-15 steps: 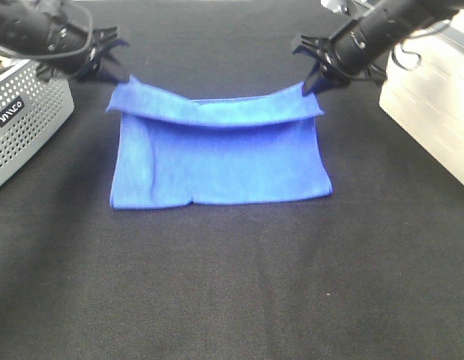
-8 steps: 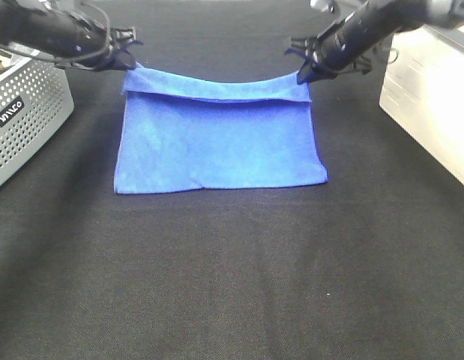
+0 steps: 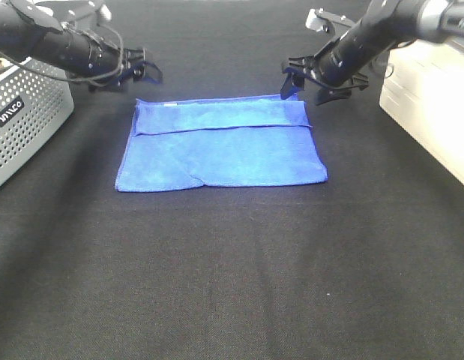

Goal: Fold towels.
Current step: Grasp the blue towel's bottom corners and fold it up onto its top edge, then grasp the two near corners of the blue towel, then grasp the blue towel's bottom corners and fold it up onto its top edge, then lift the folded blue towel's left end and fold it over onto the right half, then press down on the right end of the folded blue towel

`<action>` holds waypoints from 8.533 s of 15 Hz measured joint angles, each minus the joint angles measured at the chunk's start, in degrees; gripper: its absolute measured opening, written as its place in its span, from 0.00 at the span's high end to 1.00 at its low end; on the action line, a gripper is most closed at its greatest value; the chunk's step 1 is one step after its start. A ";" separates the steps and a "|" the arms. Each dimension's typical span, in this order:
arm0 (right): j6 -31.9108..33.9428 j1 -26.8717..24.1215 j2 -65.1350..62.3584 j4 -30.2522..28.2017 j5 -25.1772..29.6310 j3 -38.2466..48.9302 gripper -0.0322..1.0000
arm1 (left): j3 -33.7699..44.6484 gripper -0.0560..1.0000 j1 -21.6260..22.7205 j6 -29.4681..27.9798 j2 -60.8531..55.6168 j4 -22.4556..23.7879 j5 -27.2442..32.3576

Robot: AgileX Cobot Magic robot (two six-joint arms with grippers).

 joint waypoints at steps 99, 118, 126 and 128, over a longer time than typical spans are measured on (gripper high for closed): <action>4.53 0.11 -14.44 1.72 3.27 31.74 0.16 | 2.29 0.88 -6.36 -47.04 -13.18 46.75 36.73; 6.13 0.11 -20.28 5.73 13.12 31.74 0.16 | -3.44 0.34 -22.29 -52.77 -7.62 22.86 15.93; -18.05 8.02 -20.28 38.85 13.41 31.74 0.21 | -4.13 0.34 -11.06 -51.11 -11.06 32.37 23.38; -18.33 11.23 -19.77 39.59 9.28 31.74 0.22 | -4.13 0.34 -10.49 -51.22 -11.06 32.95 24.01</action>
